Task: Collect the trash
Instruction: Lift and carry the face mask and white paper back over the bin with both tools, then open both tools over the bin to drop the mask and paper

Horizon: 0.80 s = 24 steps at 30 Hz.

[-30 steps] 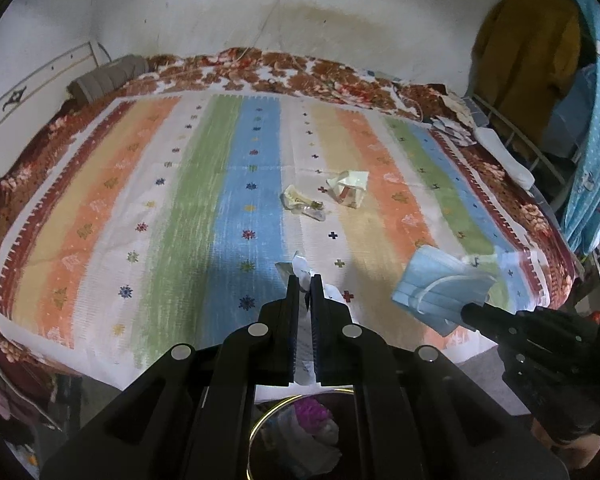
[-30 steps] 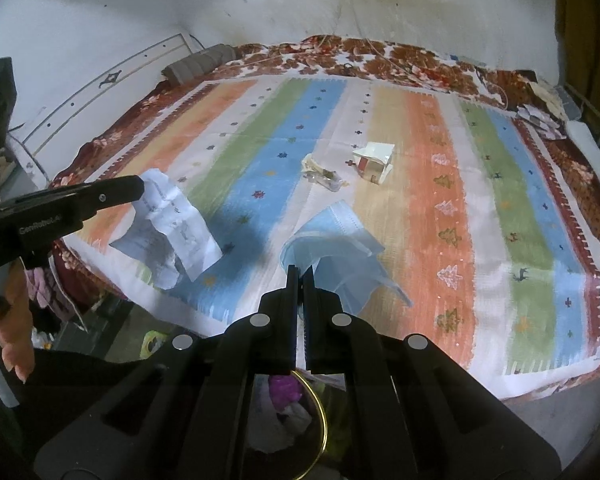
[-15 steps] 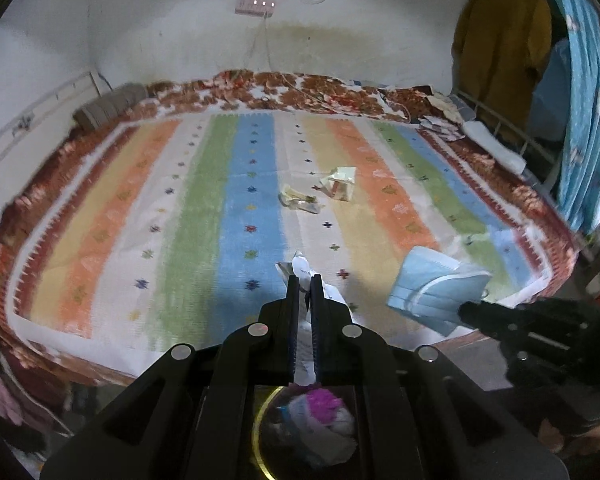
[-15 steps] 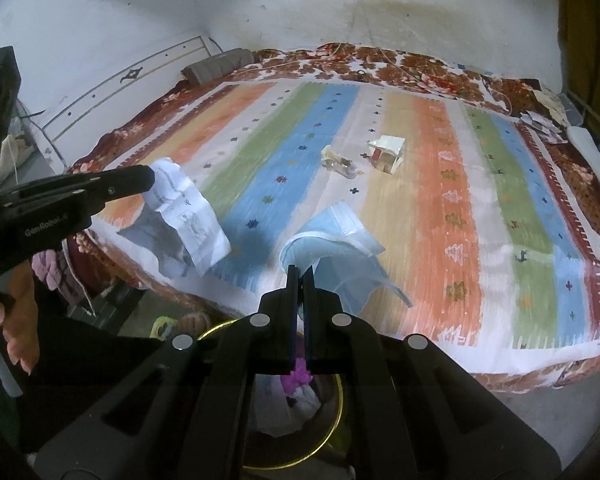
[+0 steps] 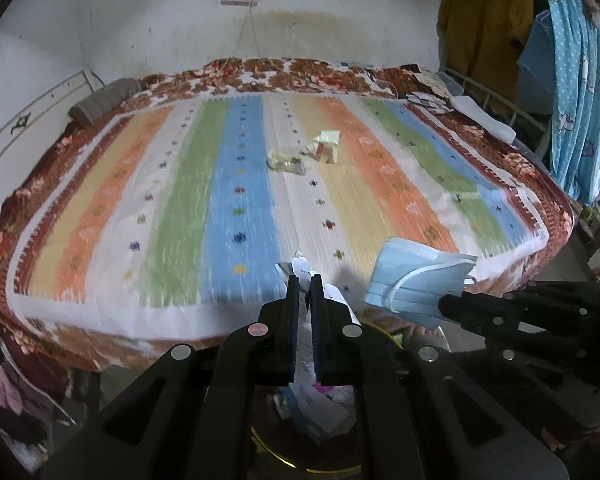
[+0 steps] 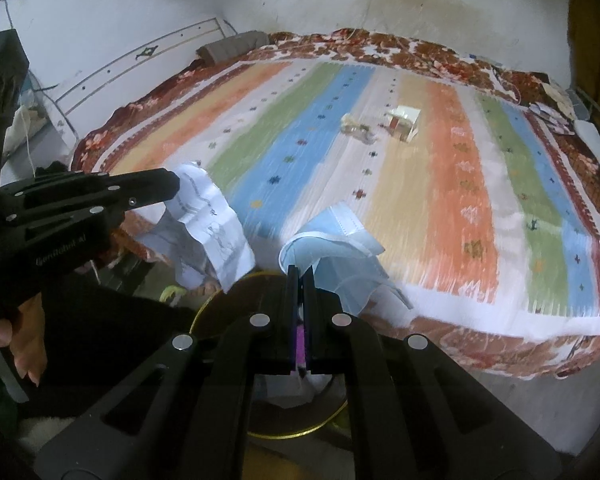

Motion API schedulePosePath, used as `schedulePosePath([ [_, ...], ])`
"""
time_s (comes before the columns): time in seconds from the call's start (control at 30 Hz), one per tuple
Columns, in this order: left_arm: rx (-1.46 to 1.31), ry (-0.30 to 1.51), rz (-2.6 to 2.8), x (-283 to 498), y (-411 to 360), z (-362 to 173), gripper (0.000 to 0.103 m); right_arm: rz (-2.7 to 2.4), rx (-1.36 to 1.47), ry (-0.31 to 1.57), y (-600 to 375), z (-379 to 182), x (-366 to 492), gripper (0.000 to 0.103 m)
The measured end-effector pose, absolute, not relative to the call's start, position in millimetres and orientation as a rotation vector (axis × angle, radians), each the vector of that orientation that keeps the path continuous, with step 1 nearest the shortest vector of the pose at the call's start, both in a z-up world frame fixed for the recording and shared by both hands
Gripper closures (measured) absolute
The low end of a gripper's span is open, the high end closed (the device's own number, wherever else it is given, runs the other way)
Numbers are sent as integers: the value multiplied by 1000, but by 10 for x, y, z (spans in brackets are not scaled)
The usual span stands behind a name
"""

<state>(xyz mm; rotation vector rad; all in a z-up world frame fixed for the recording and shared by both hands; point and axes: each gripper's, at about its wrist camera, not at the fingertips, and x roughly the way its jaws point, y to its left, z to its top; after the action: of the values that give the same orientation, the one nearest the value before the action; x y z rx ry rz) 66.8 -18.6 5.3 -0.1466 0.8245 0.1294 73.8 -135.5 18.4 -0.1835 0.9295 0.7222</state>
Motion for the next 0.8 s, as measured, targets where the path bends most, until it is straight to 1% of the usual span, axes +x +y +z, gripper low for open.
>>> schedulePosePath([
  [0.27,-228,912,111,568,-213,-232,98,748,-210,1014,-1302,-96,473,101],
  [0.47,-221,940,95,579,-260,-284,97,756,-213,1065,-1265,-184,443,100],
  [0.5,-239,955,77,594,-262,-309,95,764,-196,1090,-1264,-218,458,99],
  [0.53,-262,963,63,609,-252,-327,82,767,-183,1106,-1267,-237,478,97],
  [0.57,-276,968,58,615,-245,-339,60,769,-173,1122,-1269,-255,493,90],
  [0.6,-292,964,53,614,-231,-341,55,770,-166,1129,-1273,-260,508,83],
  [0.73,-328,954,72,610,-163,-332,55,752,-143,1146,-1306,-278,568,79],
  [0.8,-352,960,74,618,-120,-341,54,746,-132,1143,-1325,-265,590,75],
])
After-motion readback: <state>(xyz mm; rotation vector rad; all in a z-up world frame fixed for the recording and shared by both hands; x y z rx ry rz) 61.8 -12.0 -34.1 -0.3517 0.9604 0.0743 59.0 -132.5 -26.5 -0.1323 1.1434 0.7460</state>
